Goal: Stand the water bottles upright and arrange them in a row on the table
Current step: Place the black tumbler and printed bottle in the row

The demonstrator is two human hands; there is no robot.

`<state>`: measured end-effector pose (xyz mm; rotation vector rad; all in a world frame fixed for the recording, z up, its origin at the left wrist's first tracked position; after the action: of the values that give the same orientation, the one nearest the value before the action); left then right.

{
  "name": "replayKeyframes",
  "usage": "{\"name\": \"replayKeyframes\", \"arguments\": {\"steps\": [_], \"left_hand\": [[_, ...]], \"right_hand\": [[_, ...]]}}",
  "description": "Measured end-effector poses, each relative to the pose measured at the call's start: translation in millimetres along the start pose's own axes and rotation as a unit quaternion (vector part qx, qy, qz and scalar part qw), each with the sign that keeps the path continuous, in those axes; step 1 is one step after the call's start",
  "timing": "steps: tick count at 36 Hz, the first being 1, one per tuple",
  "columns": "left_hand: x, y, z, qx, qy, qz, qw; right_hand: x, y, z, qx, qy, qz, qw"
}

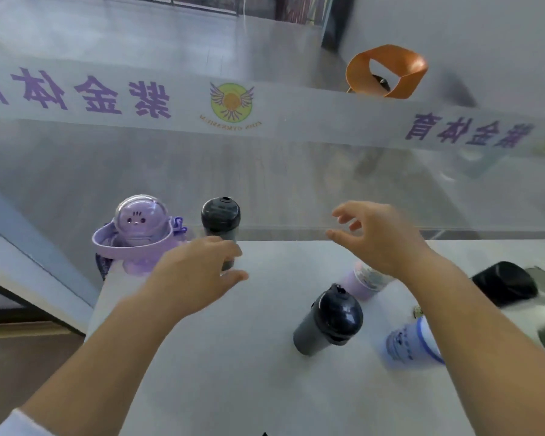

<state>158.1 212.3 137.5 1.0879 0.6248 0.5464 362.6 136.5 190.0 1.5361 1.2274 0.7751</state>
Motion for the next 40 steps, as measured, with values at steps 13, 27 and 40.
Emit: {"name": "replayKeyframes", "arguments": {"steps": [13, 27, 40], "left_hand": [[14.3, -77.3, 138.6, -0.022, -0.108, -0.096, 0.989], [30.9, -106.8, 154.8, 0.009, 0.017, -0.136, 0.991], [63.6, -74.8, 122.8, -0.048, 0.064, -0.057, 0.995]], "right_hand": [[-76.6, -7.2, 112.8, 0.045, -0.042, 0.074, 0.995], [-41.3, -21.6, 165.5, 0.039, -0.089, 0.029, 0.995], [-9.2, -39.7, 179.6, 0.082, -0.146, -0.065, 0.984]]}}
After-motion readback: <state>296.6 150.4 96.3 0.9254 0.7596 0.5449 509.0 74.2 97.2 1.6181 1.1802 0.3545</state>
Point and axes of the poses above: each hand's wrist, its own x-axis towards the middle knuckle, its own y-axis out of the back of the hand, z = x × y, the point moved 10 cm from there along x, towards the middle knuckle, and after that the axes turned 7 degrees about -z, right-handed, at the moved point
